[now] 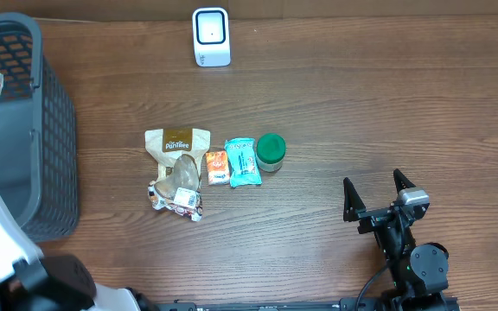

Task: Scan the item barcode
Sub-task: 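Carry the Kleenex pack over the items and set it right of the jar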

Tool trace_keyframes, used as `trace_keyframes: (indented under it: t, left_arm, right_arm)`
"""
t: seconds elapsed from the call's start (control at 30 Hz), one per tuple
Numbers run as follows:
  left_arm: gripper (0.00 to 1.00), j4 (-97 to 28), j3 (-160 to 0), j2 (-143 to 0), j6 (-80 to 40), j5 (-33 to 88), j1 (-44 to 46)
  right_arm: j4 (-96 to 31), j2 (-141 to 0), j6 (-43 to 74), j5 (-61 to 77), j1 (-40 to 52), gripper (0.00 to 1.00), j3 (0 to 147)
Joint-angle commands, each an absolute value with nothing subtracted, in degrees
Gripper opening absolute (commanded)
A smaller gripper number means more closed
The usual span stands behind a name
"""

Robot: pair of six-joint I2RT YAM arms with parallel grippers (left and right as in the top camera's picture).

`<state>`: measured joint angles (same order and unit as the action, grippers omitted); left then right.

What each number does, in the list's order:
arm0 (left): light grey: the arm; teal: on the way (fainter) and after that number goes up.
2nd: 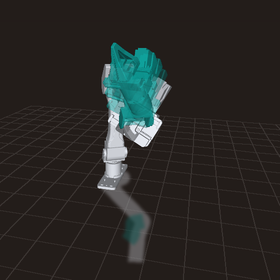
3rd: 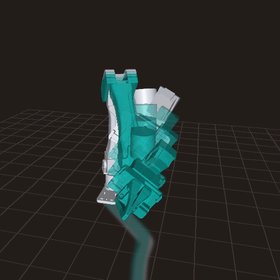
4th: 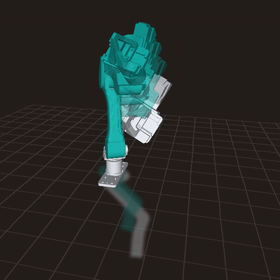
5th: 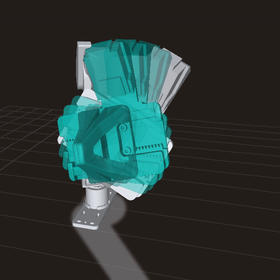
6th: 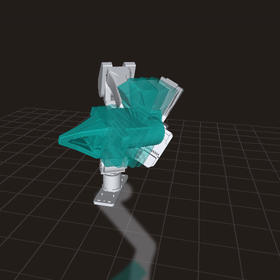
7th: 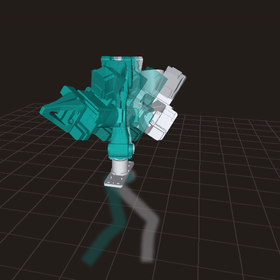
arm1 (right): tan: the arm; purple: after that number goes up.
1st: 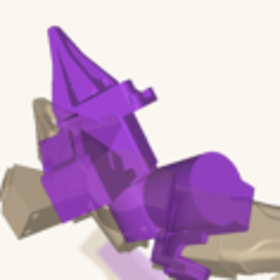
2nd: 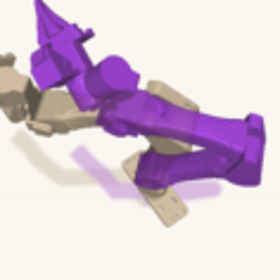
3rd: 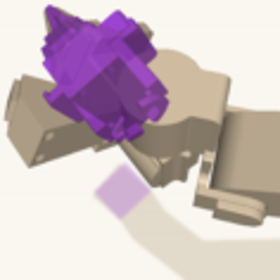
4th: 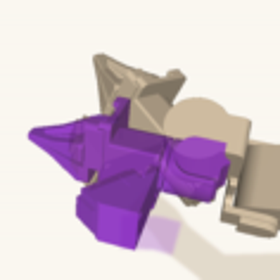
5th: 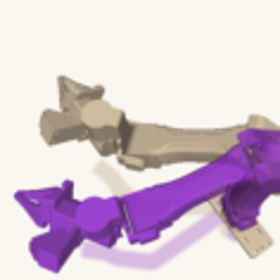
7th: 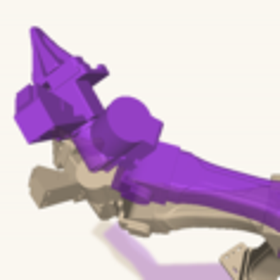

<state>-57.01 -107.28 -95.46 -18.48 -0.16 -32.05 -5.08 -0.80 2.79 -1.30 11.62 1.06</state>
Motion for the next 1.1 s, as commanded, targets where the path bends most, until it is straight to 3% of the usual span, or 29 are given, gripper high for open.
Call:
trace_keyframes:
  t: [0.0,0.33,0.5,0.77,1.07]
  left_arm:
    - [0.04,-60.0,-107.9,-90.1,-17.3,2.8,-28.9]
    - [0.04,-72.8,-106.8,-86.5,-7.6,7.6,-6.7]
    - [0.04,-72.5,-101.4,-86.6,-7.0,7.7,6.2]
    - [0.04,-60.6,-85.9,-86.6,-8.6,11.7,21.8]
    - [0.04,-44.3,-75.0,-87.3,-15.3,11.7,32.3]
  right_arm:
    - [-4.7,-0.2,2.5,-1.0,11.6,1.0,0.4]
    - [-4.7,-0.2,2.5,-1.0,11.6,1.0,0.4]
    - [-4.7,-0.2,2.5,-1.0,11.6,1.0,0.4]
    - [-4.7,-0.2,2.5,-1.0,11.6,1.0,0.4]
    - [-4.7,-0.2,2.5,-1.0,11.6,1.0,0.4]
